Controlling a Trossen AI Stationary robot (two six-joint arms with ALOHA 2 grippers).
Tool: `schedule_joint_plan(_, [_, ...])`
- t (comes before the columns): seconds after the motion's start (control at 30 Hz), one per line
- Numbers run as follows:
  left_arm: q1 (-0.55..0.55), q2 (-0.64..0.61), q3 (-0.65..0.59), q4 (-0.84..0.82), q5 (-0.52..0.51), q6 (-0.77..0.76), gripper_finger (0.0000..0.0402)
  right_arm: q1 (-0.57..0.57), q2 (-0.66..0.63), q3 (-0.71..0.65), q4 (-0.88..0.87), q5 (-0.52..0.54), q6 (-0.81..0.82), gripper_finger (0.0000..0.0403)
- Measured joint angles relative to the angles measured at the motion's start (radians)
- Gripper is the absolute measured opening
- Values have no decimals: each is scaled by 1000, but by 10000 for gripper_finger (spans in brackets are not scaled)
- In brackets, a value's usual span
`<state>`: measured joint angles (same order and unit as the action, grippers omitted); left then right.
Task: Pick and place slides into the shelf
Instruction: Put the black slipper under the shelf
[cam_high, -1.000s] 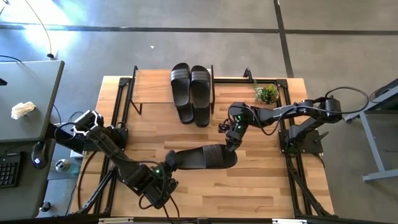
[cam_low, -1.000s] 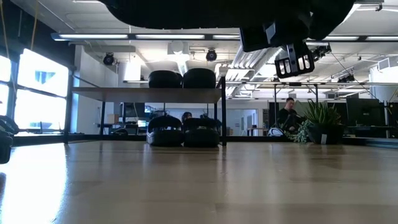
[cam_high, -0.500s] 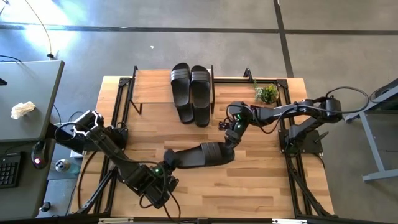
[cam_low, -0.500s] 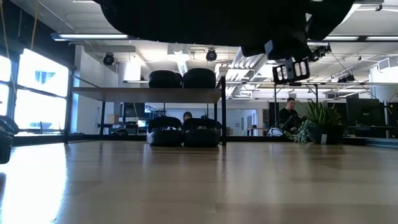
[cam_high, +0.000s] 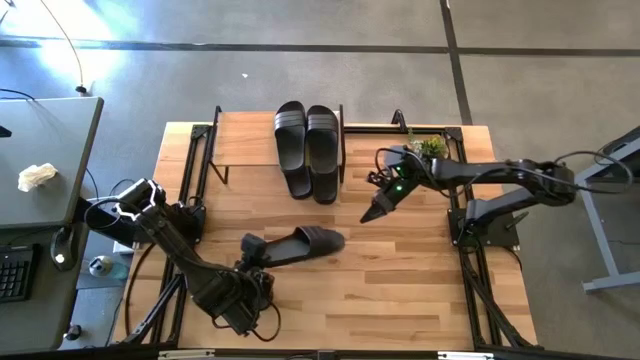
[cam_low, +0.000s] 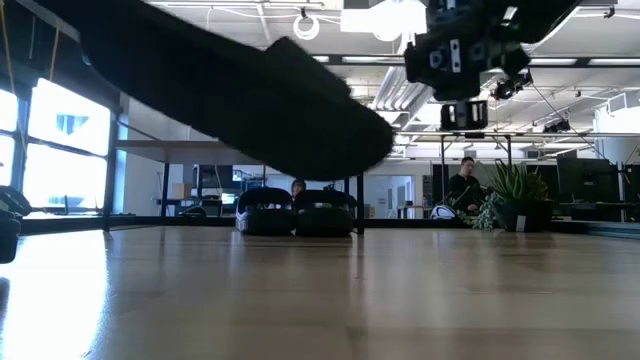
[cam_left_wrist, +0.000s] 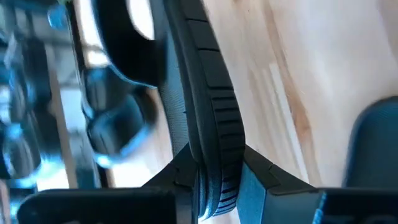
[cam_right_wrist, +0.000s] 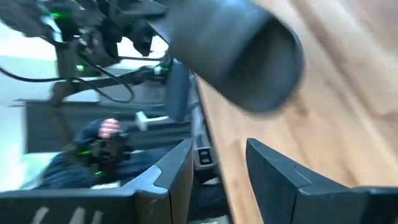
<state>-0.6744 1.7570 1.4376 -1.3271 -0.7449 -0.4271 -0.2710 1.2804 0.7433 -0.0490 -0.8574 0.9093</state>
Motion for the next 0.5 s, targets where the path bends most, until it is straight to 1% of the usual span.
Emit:
schedule_joint_plan(0.17, [0, 8, 0, -159, 64, -209, 49, 27, -117, 0, -173, 117, -83, 138])
schedule_joint_plan(0.27, [0, 18, 0, -253, 133, -332, 49, 59, -182, 0, -237, 189, -107, 138])
schedule_joint_plan(0.33, [0, 25, 0, -249, 192, -380, 49, 81, -225, 0, -274, 235, -116, 138])
schedule_joint_plan(0.5, [0, 49, 1, -243, 260, -472, 49, 131, -300, 0, -311, 326, -125, 138])
